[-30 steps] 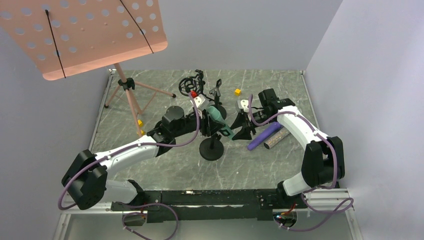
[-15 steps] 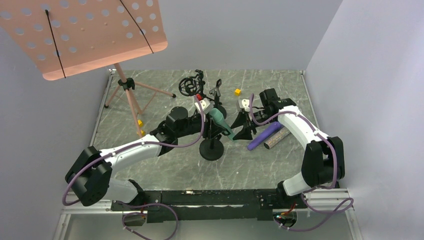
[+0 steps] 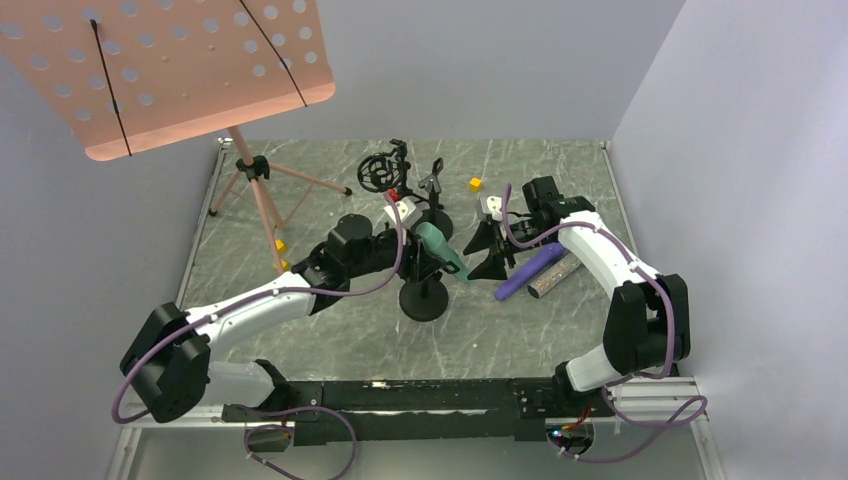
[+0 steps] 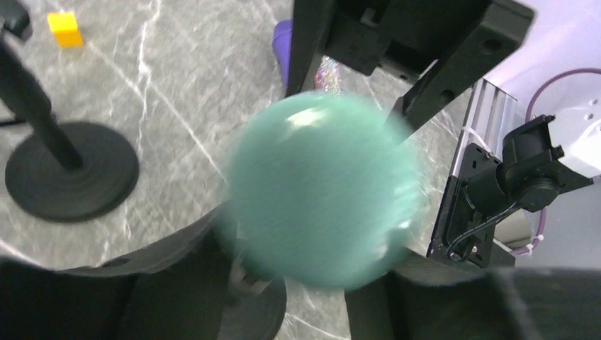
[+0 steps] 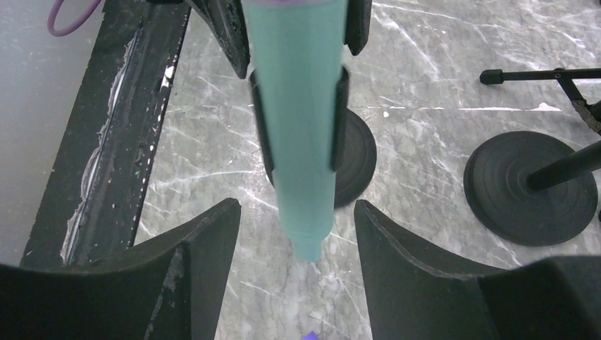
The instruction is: Attach the microphones to the stand
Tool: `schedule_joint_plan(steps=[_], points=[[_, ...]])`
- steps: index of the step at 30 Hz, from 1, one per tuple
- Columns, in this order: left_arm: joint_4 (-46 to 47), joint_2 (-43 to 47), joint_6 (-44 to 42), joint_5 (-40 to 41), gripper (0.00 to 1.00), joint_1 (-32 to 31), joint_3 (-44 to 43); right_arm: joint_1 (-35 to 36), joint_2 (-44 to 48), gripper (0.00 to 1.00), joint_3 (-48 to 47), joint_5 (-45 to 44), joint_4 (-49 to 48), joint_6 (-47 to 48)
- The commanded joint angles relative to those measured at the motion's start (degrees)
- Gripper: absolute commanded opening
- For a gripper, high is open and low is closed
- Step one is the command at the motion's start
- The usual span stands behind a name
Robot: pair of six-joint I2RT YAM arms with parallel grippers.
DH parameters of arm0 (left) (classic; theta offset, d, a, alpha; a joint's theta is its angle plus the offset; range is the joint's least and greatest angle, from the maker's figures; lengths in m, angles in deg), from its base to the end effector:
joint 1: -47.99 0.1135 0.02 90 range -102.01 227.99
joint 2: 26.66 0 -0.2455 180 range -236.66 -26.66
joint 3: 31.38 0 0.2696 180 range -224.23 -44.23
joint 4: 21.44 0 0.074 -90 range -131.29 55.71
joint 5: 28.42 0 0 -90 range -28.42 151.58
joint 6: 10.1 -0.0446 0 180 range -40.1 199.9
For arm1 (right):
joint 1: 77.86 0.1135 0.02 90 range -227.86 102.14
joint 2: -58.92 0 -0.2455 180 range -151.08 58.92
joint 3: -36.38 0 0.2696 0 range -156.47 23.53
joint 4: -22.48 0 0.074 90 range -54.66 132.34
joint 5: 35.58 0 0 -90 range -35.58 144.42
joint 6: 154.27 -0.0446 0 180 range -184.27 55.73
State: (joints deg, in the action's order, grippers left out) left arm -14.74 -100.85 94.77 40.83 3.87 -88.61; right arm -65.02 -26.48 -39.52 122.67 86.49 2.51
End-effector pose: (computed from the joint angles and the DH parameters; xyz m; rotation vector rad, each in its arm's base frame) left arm 0.2222 -0.2375 0.2505 0.7373 1.7105 -1.0506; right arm 0.2754 0.1053 0.2269 -1.5132 1.4913 1.1381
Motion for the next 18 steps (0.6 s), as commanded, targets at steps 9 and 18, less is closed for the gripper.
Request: schedule_joint_plan(steps=[9, 18], points=[[-11.46, 12.02, 0.54, 3.79, 0.93, 0.57, 1.06, -0.27, 1.58, 0.72, -2.30, 3.45, -2.45, -2.32], [-19.29, 33.49, 3.04, 14.99, 0.99, 1.19, 12.74, 1.59, -1.72, 1.00, -9.64, 3.24, -0.34, -5.06]])
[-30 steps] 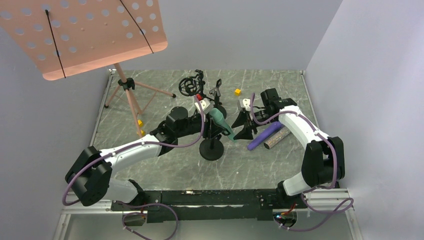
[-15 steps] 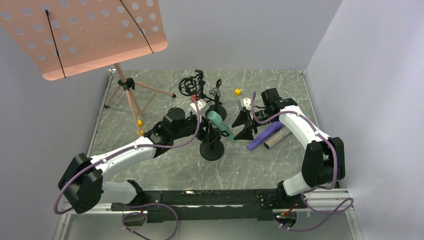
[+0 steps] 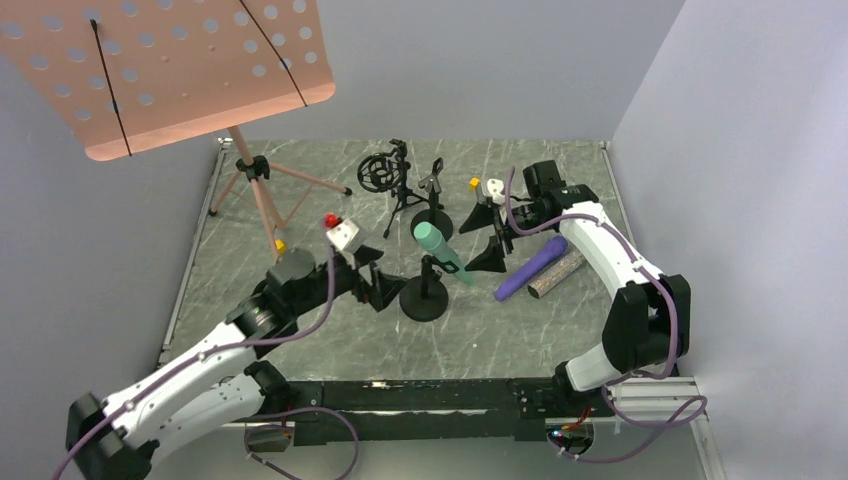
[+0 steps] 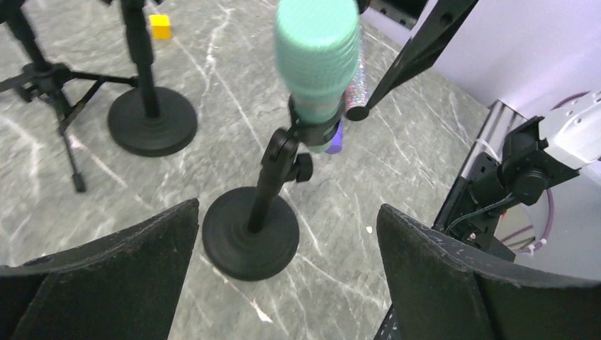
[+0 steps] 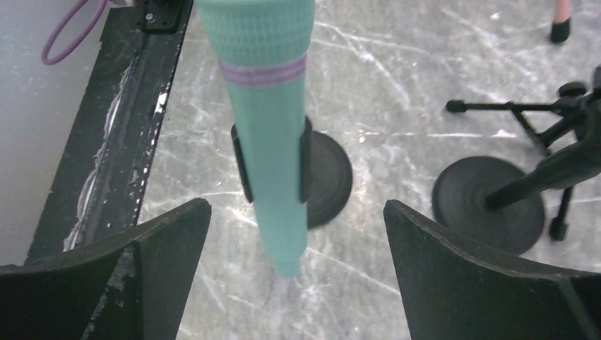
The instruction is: Attach the microphones to the stand
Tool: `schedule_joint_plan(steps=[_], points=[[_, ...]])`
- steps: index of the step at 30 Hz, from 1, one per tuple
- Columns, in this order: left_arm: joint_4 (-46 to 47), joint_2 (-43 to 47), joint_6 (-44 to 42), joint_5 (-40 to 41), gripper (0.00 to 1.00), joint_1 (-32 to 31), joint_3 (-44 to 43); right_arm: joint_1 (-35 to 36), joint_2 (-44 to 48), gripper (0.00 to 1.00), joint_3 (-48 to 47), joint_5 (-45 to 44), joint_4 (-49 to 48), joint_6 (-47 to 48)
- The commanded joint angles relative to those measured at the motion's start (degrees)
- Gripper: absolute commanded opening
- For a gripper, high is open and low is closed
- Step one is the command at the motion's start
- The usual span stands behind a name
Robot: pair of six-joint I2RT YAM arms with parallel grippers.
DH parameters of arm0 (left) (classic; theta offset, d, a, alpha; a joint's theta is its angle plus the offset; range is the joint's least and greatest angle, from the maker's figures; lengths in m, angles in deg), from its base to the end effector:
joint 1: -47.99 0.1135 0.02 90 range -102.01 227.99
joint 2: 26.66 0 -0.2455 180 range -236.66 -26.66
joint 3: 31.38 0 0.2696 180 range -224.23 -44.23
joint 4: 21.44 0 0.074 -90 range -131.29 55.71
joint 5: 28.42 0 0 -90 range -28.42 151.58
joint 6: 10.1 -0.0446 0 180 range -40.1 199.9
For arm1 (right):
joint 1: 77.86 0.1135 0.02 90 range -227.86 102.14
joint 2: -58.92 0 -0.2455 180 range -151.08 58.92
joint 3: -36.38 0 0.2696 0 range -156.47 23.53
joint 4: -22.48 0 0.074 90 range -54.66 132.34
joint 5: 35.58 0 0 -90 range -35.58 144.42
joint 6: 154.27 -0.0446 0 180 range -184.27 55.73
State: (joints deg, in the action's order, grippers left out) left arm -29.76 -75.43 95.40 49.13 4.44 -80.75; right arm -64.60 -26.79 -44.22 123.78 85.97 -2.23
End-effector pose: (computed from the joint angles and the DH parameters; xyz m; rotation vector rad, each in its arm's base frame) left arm 0.1704 -0.1753 0.2852 0.5987 1.6935 -0.9395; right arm 0.2853 0.1101 0.2508 -1.4810 1.4759 1.1447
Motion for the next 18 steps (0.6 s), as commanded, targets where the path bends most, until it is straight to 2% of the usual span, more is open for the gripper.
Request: schedule_joint_plan(steps=[1, 6, 11, 14, 18], points=[[-4.43, 10.76, 3.58, 7.69, 0.99, 0.73, 6.46, 1.75, -2.26, 1.00, -5.62, 1.98, 0.36, -0.48], [-9.88, 22.09, 9.60, 11.89, 0.99, 0.81, 12.52, 5.16, -3.87, 1.00, -5.82, 0.37, -2.77, -3.14], [-12.70, 29.73, 13.45, 12.27, 0.99, 0.82, 15.81, 7.84, -4.33, 0.98, -4.46, -1.41, -5.86, -5.85], [-14.14, 32.60, 14.40, 13.96, 0.99, 0.85, 16.62, 8.50, -4.64, 0.92, -3.76, -1.23, -7.37, -7.48], [-16.99, 34.48, 14.54, 14.12, 0.99, 0.82, 16.43, 9.24, -4.51, 0.75, -2.24, -1.58, -9.93, -9.38]])
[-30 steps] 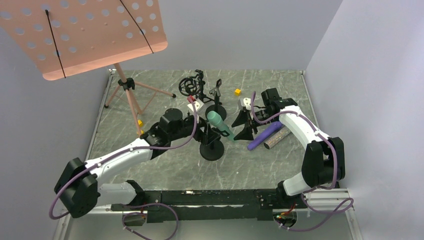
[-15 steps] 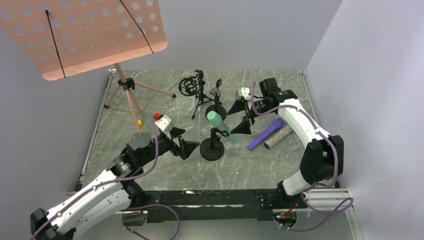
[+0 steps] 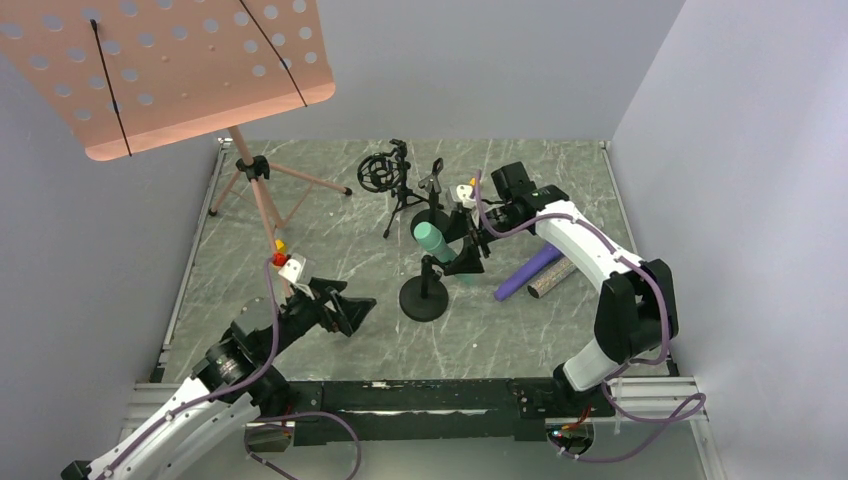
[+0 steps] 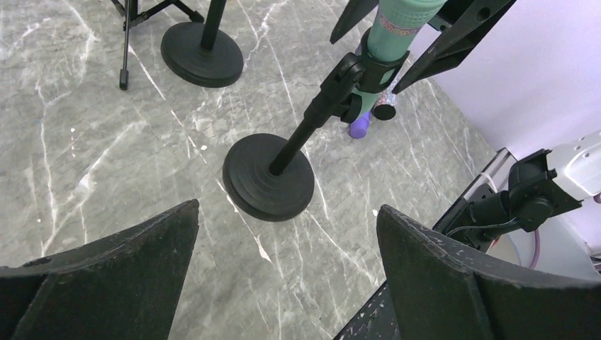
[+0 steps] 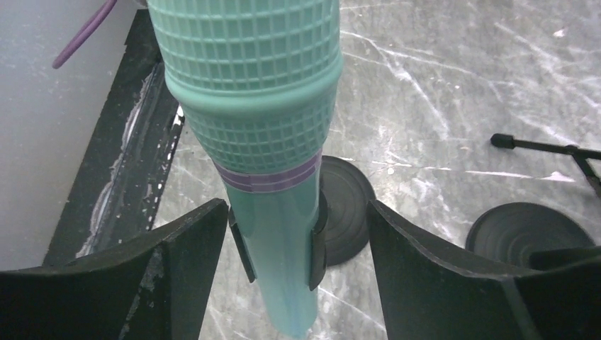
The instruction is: Attach the microphones to the stand
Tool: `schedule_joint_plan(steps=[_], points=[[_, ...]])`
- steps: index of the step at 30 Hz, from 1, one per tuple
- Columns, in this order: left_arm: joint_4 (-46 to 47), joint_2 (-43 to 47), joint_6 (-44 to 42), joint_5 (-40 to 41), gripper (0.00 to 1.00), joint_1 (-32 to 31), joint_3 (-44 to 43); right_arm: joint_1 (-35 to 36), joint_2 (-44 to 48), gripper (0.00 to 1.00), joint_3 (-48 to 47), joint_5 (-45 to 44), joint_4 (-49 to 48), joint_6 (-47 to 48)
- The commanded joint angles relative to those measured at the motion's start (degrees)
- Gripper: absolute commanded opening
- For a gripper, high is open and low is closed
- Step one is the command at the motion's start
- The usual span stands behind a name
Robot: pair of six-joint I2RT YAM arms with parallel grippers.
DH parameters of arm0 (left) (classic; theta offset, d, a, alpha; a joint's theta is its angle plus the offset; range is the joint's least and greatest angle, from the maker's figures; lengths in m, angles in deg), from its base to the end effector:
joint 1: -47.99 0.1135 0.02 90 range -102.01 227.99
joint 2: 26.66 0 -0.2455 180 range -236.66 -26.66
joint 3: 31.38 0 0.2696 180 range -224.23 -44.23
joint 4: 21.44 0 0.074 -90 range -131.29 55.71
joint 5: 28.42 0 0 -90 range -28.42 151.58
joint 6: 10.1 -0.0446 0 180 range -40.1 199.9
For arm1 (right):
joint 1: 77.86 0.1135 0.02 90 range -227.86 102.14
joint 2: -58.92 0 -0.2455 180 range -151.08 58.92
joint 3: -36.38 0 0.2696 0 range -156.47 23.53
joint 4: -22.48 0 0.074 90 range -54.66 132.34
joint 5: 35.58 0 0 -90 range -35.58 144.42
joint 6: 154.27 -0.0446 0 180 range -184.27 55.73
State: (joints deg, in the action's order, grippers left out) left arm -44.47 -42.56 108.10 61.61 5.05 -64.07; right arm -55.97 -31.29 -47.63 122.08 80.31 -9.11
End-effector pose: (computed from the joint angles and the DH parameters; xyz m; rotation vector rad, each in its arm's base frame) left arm 0.1171 -0.1089 0.2457 0.2263 1.7530 -0.9215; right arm 0.2897 0.1608 0.2481 -1.5715 1.4496 1.2173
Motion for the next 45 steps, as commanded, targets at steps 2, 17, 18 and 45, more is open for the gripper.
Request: schedule_joint_plan(steps=[2, 17, 18, 45], points=[[-2.95, 2.02, 1.98, 1.51, 0.99, 0.22, -0.36, 0.63, 0.33, 0.67, 2.08, 0.06, -4.94, -2.73], [-2.53, 1.49, 2.46, 0.49, 0.99, 0.17, -1.75, -9.15, 6.93, 0.19, -3.73, 4.61, 0.79, -3.91], [-2.56, 1.00, 2.20, 0.49, 0.99, 0.22, -2.15, -11.14, 7.66, 0.19, -3.97, 4.70, 0.25, -4.84], [-1.93, 2.34, 3.91, -0.22, 0.99, 0.22, -1.02, -36.86, -11.99, 0.24, -10.09, -29.61, -51.12, -44.09]])
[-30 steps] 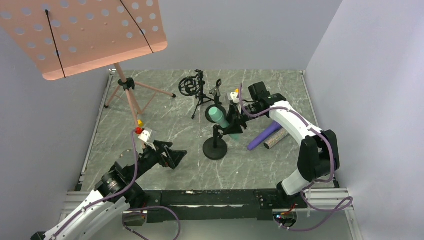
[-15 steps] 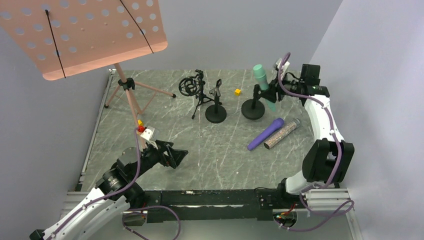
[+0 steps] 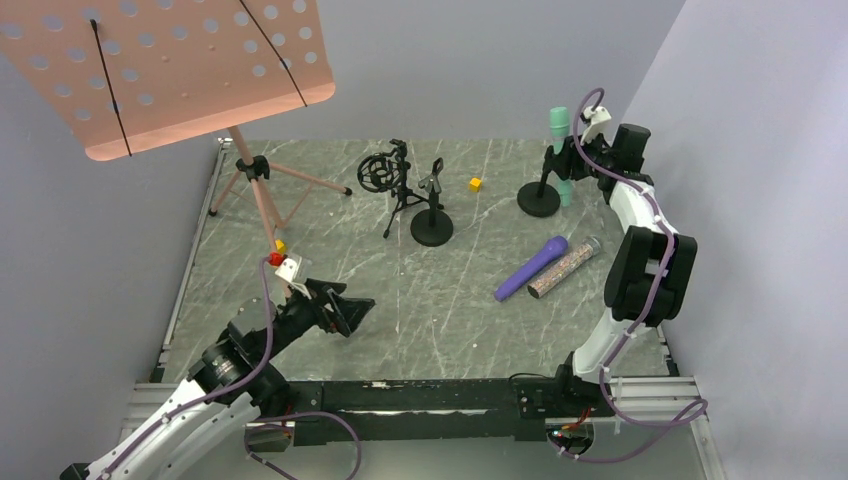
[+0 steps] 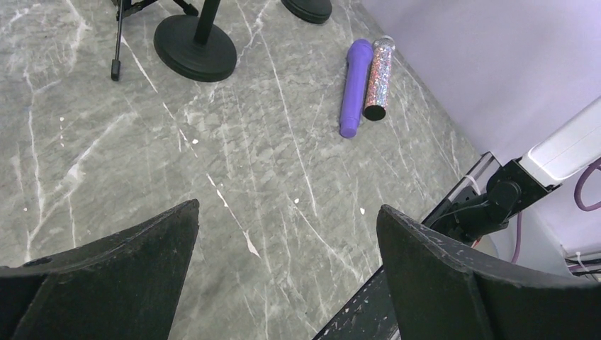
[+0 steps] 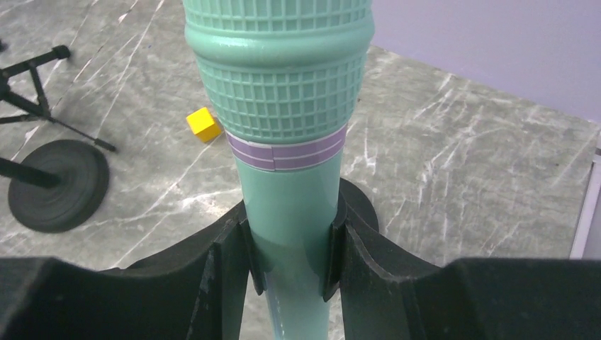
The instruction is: Attach the microphones to the stand
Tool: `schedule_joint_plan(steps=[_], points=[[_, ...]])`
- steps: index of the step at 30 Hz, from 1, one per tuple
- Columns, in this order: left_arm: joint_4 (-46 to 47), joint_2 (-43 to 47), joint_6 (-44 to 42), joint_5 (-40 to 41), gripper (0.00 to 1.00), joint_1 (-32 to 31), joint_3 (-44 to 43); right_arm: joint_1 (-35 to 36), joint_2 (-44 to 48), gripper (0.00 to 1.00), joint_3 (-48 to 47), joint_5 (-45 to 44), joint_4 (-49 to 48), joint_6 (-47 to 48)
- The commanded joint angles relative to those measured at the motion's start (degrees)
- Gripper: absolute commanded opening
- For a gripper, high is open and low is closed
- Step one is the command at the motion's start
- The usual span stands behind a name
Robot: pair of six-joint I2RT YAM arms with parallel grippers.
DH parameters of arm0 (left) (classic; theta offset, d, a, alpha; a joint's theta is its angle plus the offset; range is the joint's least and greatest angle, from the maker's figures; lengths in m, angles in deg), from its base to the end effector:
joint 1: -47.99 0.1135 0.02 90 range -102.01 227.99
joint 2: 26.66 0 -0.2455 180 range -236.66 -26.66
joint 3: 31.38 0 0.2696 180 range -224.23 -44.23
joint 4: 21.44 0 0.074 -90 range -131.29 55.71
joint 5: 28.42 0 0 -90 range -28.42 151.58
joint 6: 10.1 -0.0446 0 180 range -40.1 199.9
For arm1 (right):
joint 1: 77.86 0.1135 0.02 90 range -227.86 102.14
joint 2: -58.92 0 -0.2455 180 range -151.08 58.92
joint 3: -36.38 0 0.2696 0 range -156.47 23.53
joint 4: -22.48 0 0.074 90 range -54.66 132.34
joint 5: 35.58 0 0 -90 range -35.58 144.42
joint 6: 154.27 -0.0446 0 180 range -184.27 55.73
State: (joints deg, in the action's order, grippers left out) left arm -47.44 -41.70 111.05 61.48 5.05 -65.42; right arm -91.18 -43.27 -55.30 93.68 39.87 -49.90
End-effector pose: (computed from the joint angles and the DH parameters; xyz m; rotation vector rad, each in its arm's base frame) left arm 0.1138 -0.1060 0.2505 0.1851 1.7795 -0.9548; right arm 0.4277 -0.0723 0.2535 -0.4293 1.9138 0.3878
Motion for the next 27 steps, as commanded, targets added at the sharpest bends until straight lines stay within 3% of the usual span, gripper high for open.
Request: schedule_joint_plan(steps=[1, 6, 9, 12, 17, 22, 27], points=[[1.10, 1.63, 0.93, -0.08, 0.99, 0.22, 0.42, -1.72, -0.08, 0.25, -2.05, -1.14, -10.76, -2.65], [1.96, 0.70, 0.75, -0.19, 0.99, 0.26, 0.67, -2.53, -1.01, 0.42, -1.20, 1.15, -10.93, -0.52], [2.24, -0.82, 0.43, -1.51, 0.99, 0.22, 0.16, -3.13, -0.07, 0.73, -0.41, 3.22, -9.96, 0.81], [2.72, -2.64, 0.23, -3.41, 0.99, 0.24, -0.07, -3.73, 3.37, 0.95, 2.44, 3.33, -11.59, 0.82], [3.70, -4.87, -0.55, -4.73, 0.99, 0.28, -1.21, -5.93, 8.72, 1.00, 4.02, 2.35, -10.25, -1.08], [3.58, -7.39, -1.85, -4.05, 0.99, 0.29, -3.28, -6.72, 16.82, 1.00, 6.02, -0.11, -3.42, 1.34], [3.81, -13.89, -3.27, -3.48, 0.99, 0.29, -7.36, -7.28, 23.66, 1.00, 9.41, 3.34, 4.91, 1.00]])
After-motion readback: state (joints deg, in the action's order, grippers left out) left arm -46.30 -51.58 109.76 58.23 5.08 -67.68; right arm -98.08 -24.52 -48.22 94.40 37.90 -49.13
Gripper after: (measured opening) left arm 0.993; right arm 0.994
